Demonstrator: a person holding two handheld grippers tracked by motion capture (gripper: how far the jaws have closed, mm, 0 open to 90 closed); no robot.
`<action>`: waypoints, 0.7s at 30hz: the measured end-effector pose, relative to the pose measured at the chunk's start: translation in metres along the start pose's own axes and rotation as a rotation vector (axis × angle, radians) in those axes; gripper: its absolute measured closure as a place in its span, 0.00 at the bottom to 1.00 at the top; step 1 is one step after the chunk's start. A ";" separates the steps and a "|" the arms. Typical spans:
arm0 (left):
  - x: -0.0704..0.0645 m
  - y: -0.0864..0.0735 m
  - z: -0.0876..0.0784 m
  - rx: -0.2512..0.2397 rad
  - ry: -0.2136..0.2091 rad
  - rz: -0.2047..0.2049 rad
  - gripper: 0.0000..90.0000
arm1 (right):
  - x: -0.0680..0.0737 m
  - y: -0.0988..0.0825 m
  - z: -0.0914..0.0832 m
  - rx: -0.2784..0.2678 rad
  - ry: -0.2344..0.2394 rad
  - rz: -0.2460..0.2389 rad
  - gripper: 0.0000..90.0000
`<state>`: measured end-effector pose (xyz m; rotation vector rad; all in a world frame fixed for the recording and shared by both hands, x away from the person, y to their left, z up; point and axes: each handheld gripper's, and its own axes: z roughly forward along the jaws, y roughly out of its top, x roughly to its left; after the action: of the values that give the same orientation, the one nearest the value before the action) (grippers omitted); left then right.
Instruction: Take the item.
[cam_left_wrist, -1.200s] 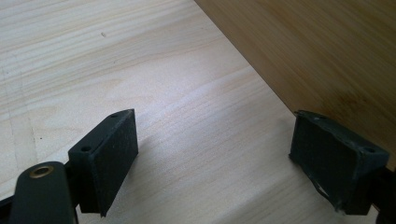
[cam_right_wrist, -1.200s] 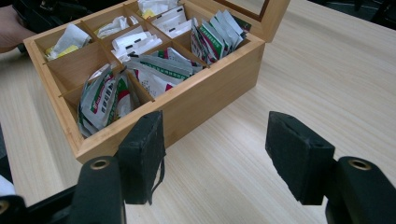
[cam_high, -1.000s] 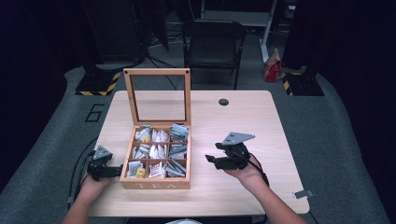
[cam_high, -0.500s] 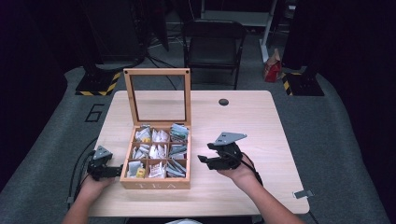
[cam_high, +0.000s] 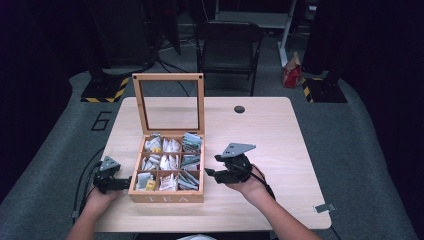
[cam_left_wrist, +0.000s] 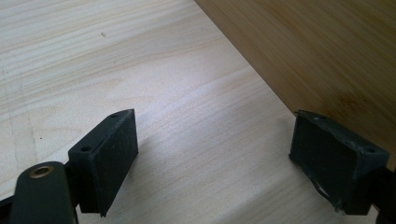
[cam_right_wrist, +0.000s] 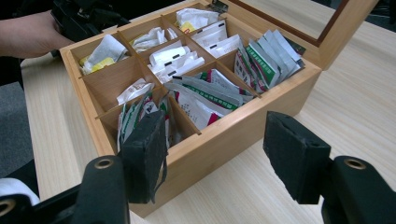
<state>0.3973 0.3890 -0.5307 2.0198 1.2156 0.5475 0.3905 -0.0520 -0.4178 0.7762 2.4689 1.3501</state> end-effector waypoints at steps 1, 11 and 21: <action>0.000 0.000 0.000 0.001 -0.001 -0.001 0.16 | 0.001 0.000 0.002 0.004 0.002 0.001 0.44; 0.000 0.000 0.000 0.001 -0.001 -0.001 0.16 | 0.012 0.002 0.019 0.015 0.035 -0.025 0.53; 0.000 0.000 0.000 0.000 0.000 0.000 0.16 | 0.019 0.002 0.031 0.020 0.055 -0.046 0.57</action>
<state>0.3972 0.3889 -0.5307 2.0195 1.2160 0.5471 0.3884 -0.0186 -0.4316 0.6916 2.5299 1.3509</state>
